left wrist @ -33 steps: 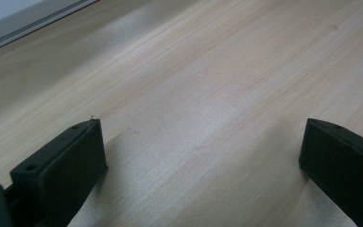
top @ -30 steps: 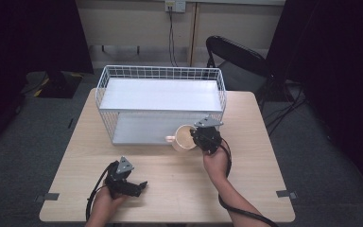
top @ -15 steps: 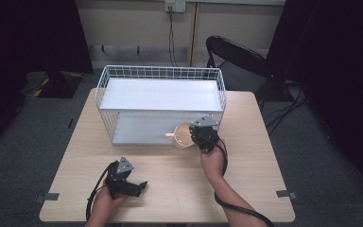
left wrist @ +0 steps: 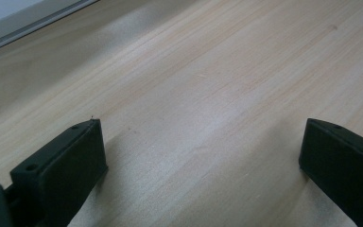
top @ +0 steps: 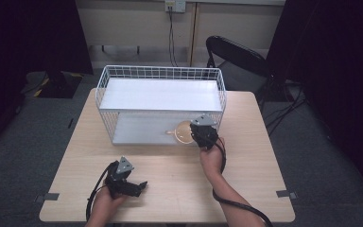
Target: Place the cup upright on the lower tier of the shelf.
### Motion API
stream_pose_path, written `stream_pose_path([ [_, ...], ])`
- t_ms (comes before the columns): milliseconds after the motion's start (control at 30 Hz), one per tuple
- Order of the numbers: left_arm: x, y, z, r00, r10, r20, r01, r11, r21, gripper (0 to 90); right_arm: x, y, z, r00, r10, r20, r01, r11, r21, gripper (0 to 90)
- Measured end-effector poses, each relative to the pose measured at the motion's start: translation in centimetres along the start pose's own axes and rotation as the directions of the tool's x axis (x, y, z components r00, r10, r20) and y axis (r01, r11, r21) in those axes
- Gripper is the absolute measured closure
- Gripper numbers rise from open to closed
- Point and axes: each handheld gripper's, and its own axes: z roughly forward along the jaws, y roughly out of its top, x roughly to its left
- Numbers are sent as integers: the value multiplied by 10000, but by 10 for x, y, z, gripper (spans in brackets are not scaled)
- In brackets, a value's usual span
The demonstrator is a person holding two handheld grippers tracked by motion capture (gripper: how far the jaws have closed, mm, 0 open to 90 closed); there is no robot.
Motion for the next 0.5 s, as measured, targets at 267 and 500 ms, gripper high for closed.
stream_pose_path([
  [267,0,0,0,10000,-3,2,3,10000,-1,7,1,-4,3,9995,-23,308,27,9999,-142,829],
  [500,0,0,0,10000,-3,2,3,10000,-2,7,2,-5,6,9989,-19,476,26,9999,-141,829],
])
